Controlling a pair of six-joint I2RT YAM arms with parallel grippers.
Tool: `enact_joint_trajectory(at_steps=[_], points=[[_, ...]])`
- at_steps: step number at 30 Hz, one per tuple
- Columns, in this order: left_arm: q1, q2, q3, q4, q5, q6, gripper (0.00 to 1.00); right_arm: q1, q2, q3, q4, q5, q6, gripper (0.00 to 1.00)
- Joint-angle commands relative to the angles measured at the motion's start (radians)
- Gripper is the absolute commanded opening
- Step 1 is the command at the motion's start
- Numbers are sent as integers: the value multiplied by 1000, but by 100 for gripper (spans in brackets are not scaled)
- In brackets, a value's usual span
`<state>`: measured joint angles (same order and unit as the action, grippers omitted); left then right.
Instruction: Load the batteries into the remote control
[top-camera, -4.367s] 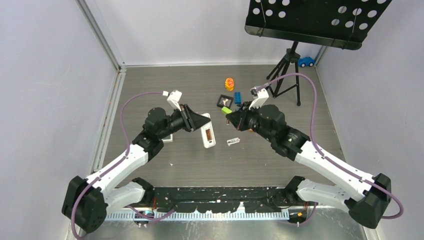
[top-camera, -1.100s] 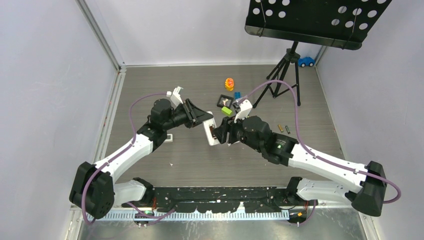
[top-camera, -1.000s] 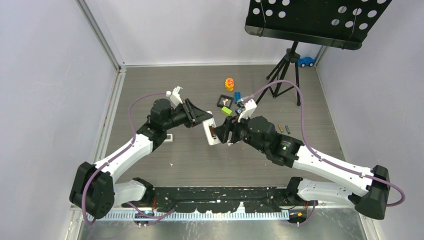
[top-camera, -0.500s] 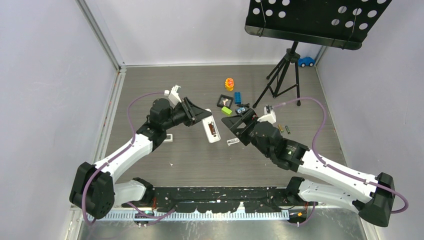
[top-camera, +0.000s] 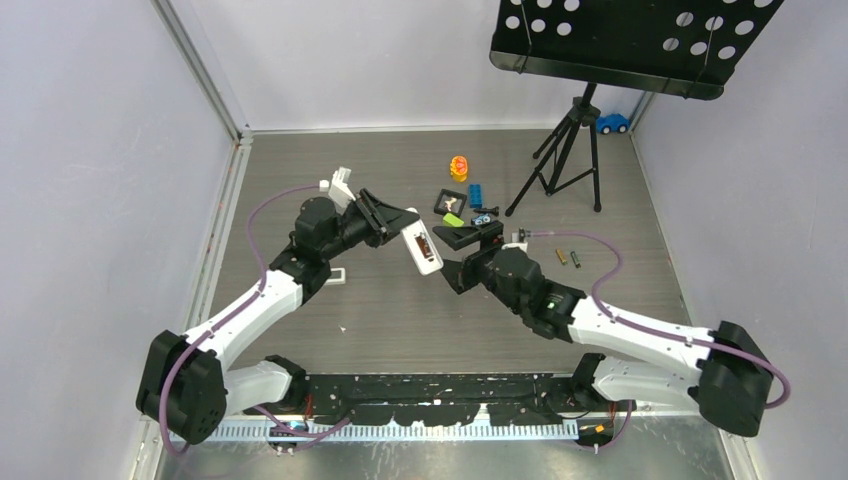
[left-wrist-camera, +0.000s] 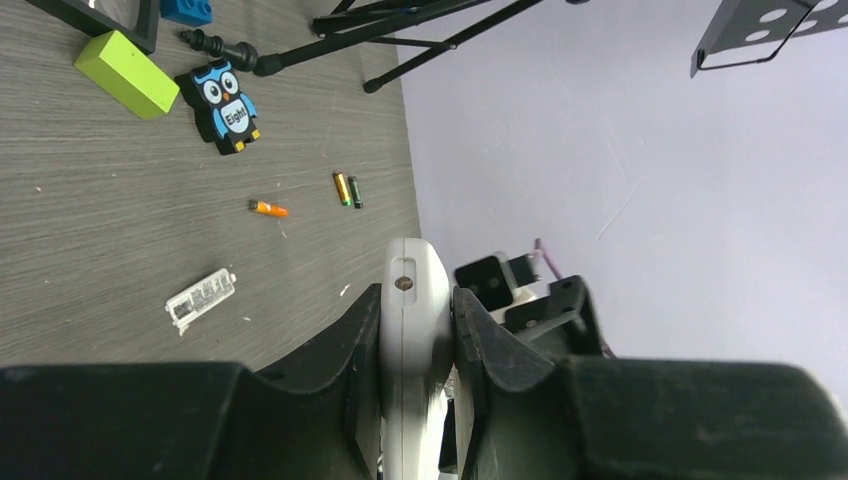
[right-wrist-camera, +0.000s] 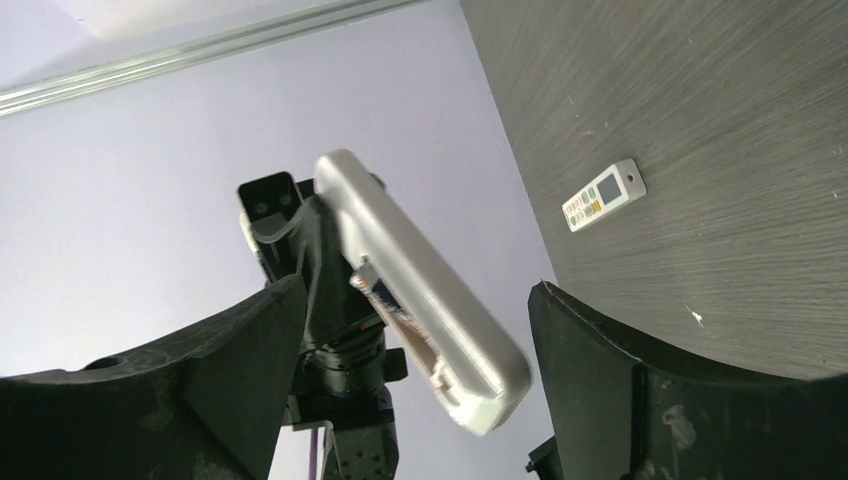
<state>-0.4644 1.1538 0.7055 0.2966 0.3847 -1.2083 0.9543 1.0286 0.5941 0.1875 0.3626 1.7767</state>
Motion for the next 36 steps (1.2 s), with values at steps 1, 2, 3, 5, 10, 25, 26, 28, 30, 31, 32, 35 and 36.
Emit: enact_joint_trajectory(at_steps=[1, 2, 3, 5, 10, 25, 26, 28, 30, 31, 32, 35, 36], points=[[4, -10, 26, 45, -13, -32, 0, 0, 82, 22, 175, -72, 86, 85], [4, -8, 28, 43, -13, -31, 0, 0, 93, 22, 201, -73, 84, 85], [4, -7, 29, 41, -13, -32, 0, 0, 99, 23, 212, -70, 79, 85], [4, -4, 29, 39, -9, -33, 0, 0, 101, 27, 218, -61, 69, 85], [4, -2, 28, 39, -3, -33, 0, 0, 114, 42, 230, -61, 58, 85], [4, 4, 25, 56, 34, -23, 0, -12, 189, 73, 292, -144, 28, 77], [3, 4, 25, 56, 34, -21, 0, -13, 191, 69, 298, -145, 31, 76], [4, 3, 25, 56, 35, -21, 0, -16, 191, 62, 315, -144, 35, 76], [4, -2, 23, 56, 36, -21, 0, -17, 188, 50, 335, -135, 35, 80], [4, -3, 22, 56, 36, -20, 0, -17, 186, 39, 349, -126, 36, 82], [4, -4, 20, 56, 34, -20, 0, -17, 183, 30, 364, -117, 36, 83], [3, -9, 17, 60, 34, -20, 0, -18, 174, 21, 370, -102, 37, 84], [3, -9, 16, 62, 34, -20, 0, -21, 174, 22, 366, -103, 38, 84]])
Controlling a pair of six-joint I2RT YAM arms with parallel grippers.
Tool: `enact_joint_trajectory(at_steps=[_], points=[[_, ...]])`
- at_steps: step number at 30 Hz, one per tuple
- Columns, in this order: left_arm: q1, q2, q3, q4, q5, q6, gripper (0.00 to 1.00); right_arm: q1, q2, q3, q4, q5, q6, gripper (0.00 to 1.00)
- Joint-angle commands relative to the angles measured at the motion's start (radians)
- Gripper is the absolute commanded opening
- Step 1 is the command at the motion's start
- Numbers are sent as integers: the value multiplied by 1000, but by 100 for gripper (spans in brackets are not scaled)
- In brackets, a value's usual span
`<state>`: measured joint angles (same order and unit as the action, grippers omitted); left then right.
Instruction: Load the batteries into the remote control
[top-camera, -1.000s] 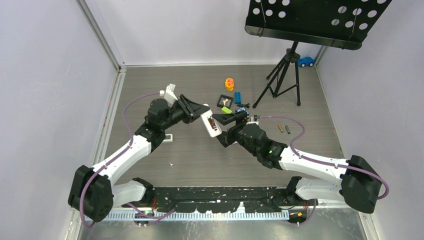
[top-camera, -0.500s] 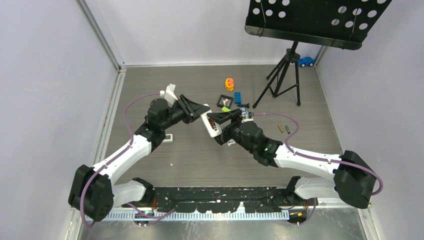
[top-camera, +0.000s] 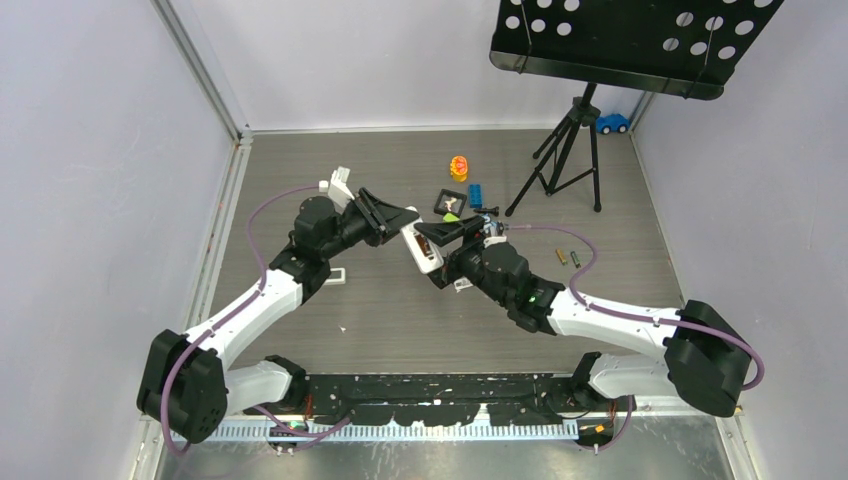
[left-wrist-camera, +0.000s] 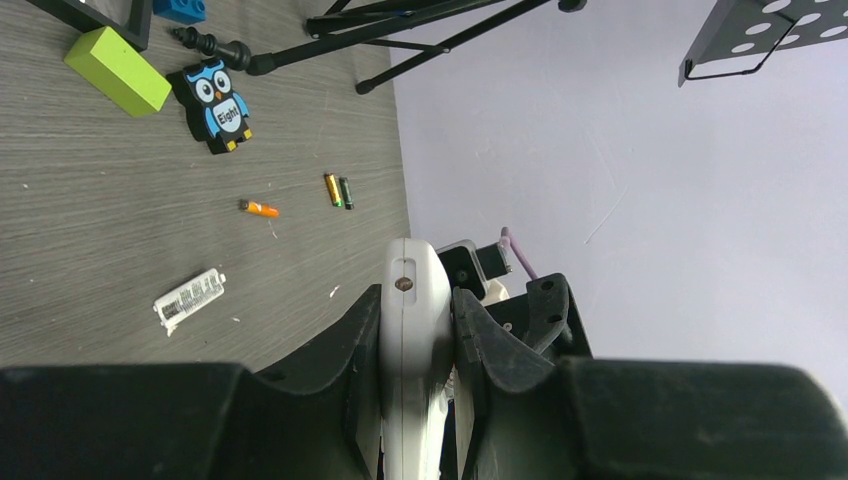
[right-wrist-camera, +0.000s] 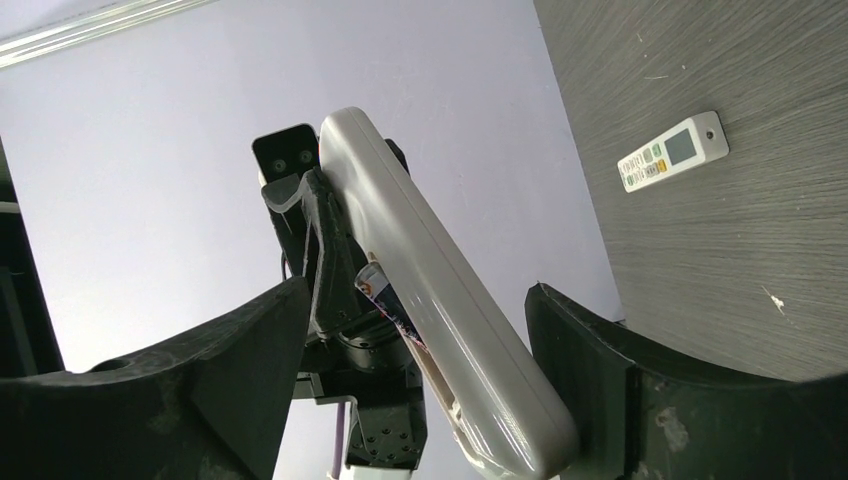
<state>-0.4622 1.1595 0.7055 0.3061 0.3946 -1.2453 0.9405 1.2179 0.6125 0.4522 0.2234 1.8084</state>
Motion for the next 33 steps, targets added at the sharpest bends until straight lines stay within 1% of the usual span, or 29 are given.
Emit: enact_joint_trajectory(at_steps=[1, 6, 17, 20, 22, 24, 25, 27, 29, 32, 33], points=[[1, -15, 15, 55, 24, 17, 0, -9, -15, 5, 99, 33, 8, 84], [2, -20, 8, 79, 30, 18, 0, -14, 0, 6, 102, 17, 22, 81], [1, -26, 8, 95, 35, 22, 0, -26, 27, 7, 127, -19, 36, 67], [2, -26, 9, 89, 32, 11, 0, -26, 30, -2, 143, -18, 34, 60], [2, -25, 12, 78, 28, -2, 0, -26, 26, -14, 153, -12, 35, 54], [1, -21, 14, 75, 29, -17, 0, -26, 24, -25, 161, -7, 35, 45], [2, -18, 15, 78, 33, -23, 0, -27, 23, -29, 164, -7, 34, 44], [1, -14, 18, 80, 37, -31, 0, -29, 22, -33, 166, -11, 33, 45], [2, -14, 20, 79, 37, -29, 0, -29, 18, -36, 171, -12, 20, 55], [3, -14, 22, 67, 31, -12, 0, -32, 6, -49, 188, -10, -12, 72], [4, -14, 23, 62, 31, -5, 0, -34, -1, -57, 199, -9, -24, 76]])
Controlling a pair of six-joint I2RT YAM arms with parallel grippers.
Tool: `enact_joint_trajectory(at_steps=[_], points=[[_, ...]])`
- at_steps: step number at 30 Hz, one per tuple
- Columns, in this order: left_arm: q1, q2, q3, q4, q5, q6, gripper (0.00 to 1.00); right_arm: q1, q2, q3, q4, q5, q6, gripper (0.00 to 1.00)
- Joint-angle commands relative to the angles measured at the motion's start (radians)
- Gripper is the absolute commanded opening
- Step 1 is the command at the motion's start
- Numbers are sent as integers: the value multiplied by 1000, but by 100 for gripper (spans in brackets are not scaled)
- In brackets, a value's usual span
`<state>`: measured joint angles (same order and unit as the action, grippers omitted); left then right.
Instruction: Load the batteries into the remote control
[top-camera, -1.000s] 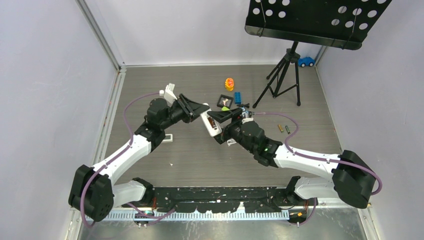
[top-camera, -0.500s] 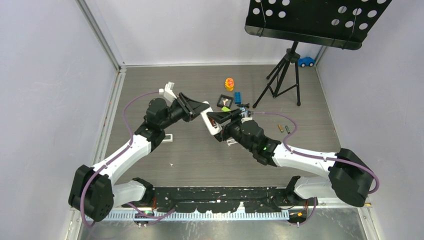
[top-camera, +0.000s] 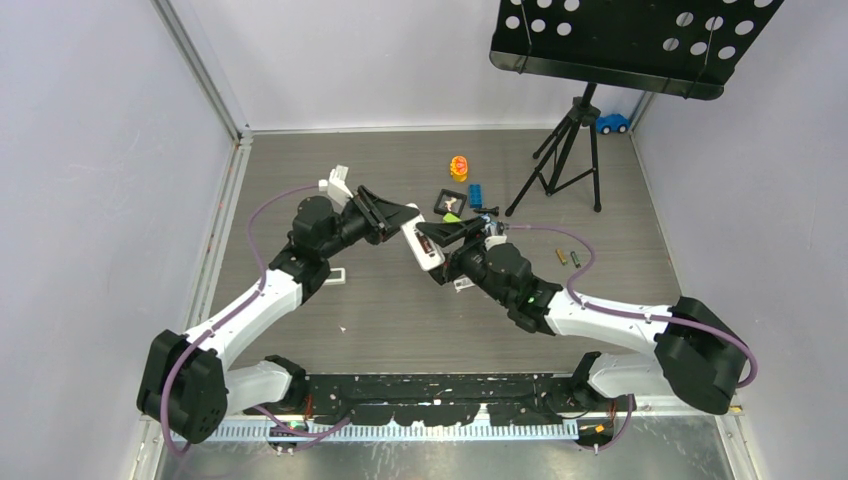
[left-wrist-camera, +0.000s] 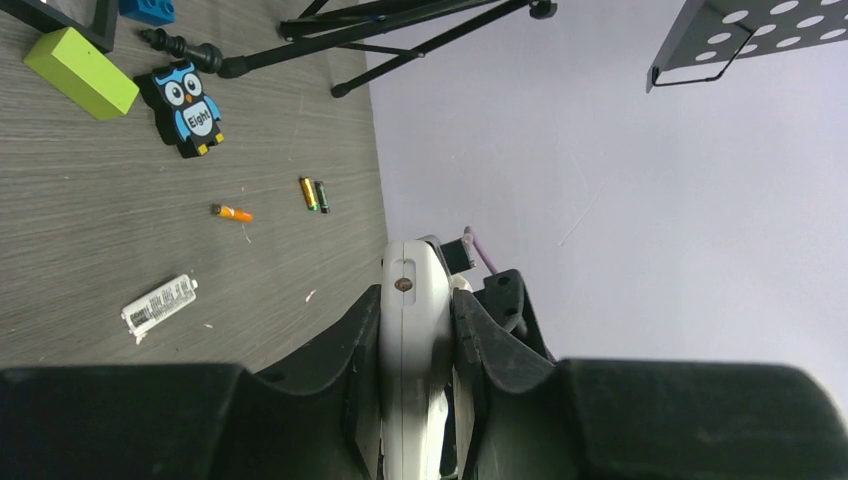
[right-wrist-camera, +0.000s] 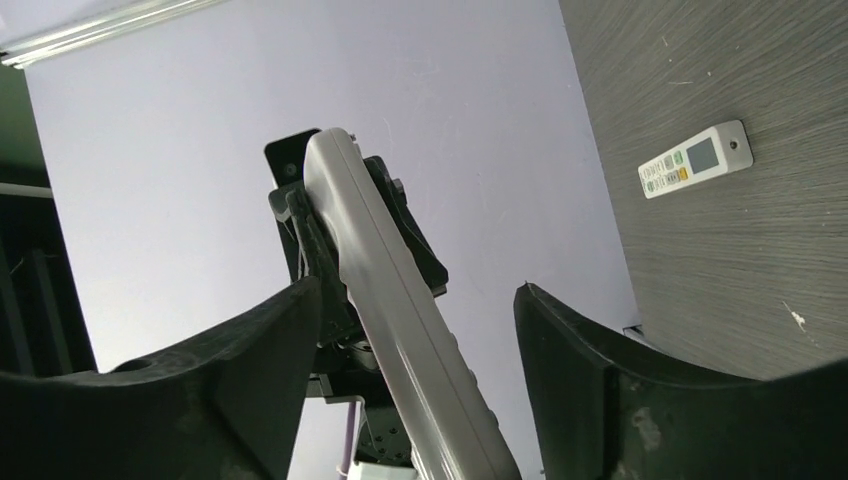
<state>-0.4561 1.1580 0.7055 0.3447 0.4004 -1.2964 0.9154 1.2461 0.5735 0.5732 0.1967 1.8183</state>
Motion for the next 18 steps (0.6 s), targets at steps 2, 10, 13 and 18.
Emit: enact_joint_trajectory(at_steps=[2, 10, 13, 18], points=[[2, -12, 24, 20, 30, 61, 0, -16, -40, -43, 107, 12, -63, 80], [29, -7, 75, -37, 169, 218, 0, -110, -138, -141, 137, -132, -434, 81], [31, -18, 103, -114, 214, 315, 0, -124, -242, -93, -22, -179, -691, 83], [31, -39, 126, -191, 263, 430, 0, -124, -273, 28, -258, -383, -996, 85]])
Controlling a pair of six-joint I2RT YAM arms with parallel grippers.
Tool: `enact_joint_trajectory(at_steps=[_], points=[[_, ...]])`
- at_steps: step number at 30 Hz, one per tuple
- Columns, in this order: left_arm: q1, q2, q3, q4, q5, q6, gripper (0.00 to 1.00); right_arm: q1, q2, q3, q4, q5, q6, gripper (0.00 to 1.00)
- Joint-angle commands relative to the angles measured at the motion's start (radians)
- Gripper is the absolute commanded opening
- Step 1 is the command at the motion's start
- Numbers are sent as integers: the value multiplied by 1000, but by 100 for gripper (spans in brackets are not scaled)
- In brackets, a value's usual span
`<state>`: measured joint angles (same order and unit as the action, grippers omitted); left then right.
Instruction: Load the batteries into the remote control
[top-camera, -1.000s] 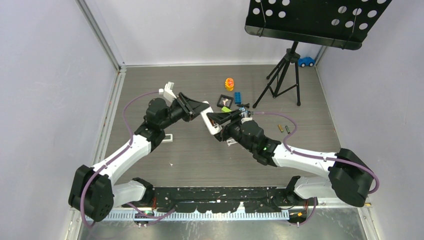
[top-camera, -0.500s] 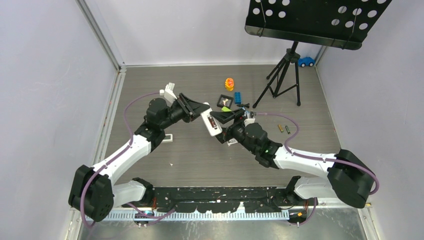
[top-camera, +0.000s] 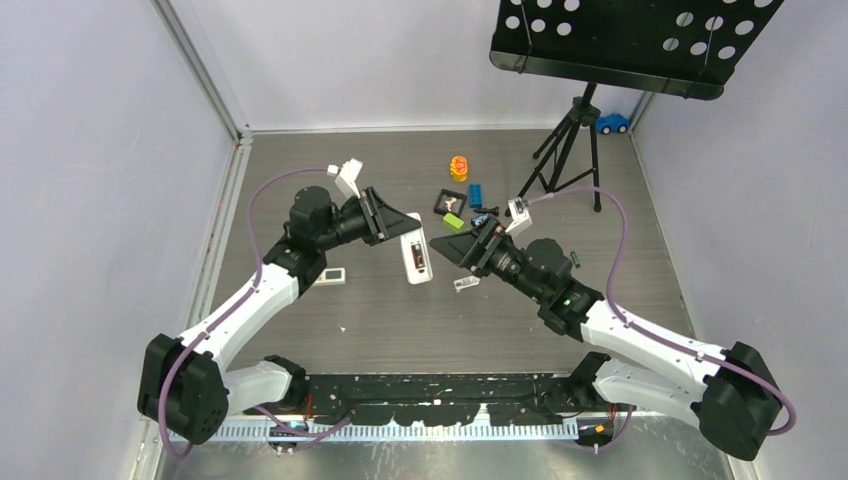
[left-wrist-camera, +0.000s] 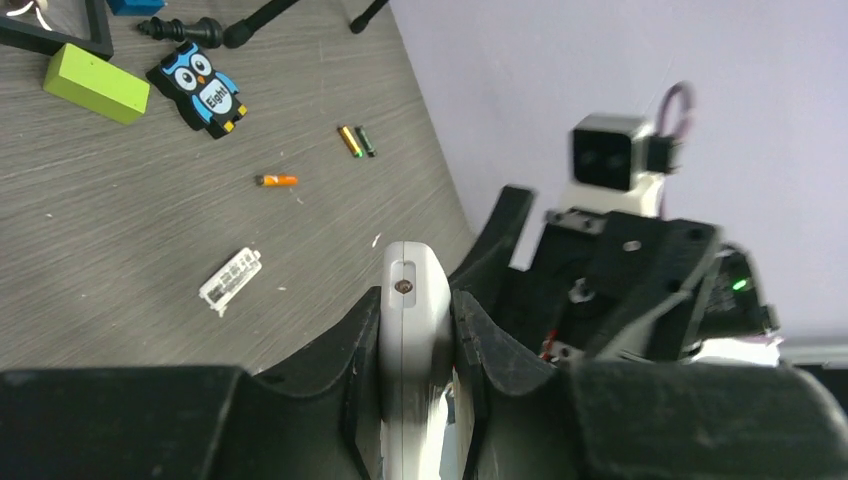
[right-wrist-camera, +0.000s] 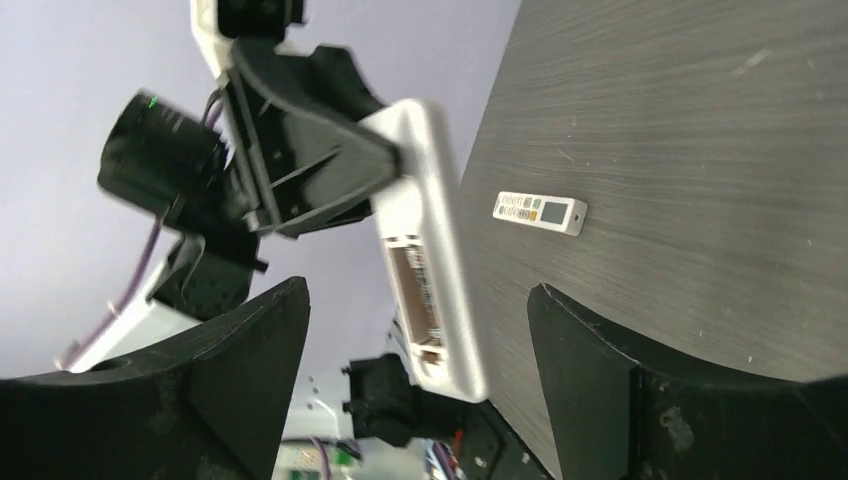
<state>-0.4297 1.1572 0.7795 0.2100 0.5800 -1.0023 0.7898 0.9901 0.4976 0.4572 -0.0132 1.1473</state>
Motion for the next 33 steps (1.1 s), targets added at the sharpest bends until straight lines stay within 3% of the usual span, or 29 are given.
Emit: enact_joint_trajectory(at_steps=[1, 6, 9, 18, 29, 31, 33], points=[[5, -41, 56, -66, 89, 150, 0, 3, -6, 127, -173, -202, -357, 85], [5, -46, 72, -96, 108, 190, 0, 15, 34, 204, -278, -248, -470, 71], [5, -41, 74, -97, 127, 193, 0, 34, 32, 221, -307, -217, -527, 67], [5, -16, 72, -82, 145, 178, 0, 95, 105, 315, -410, -114, -627, 67], [5, -19, 66, -77, 159, 169, 0, 128, 189, 384, -448, -43, -649, 56], [5, -20, 66, -79, 161, 170, 0, 129, 192, 384, -450, -36, -661, 53], [5, -21, 69, -83, 162, 172, 0, 129, 193, 380, -482, -33, -677, 43]])
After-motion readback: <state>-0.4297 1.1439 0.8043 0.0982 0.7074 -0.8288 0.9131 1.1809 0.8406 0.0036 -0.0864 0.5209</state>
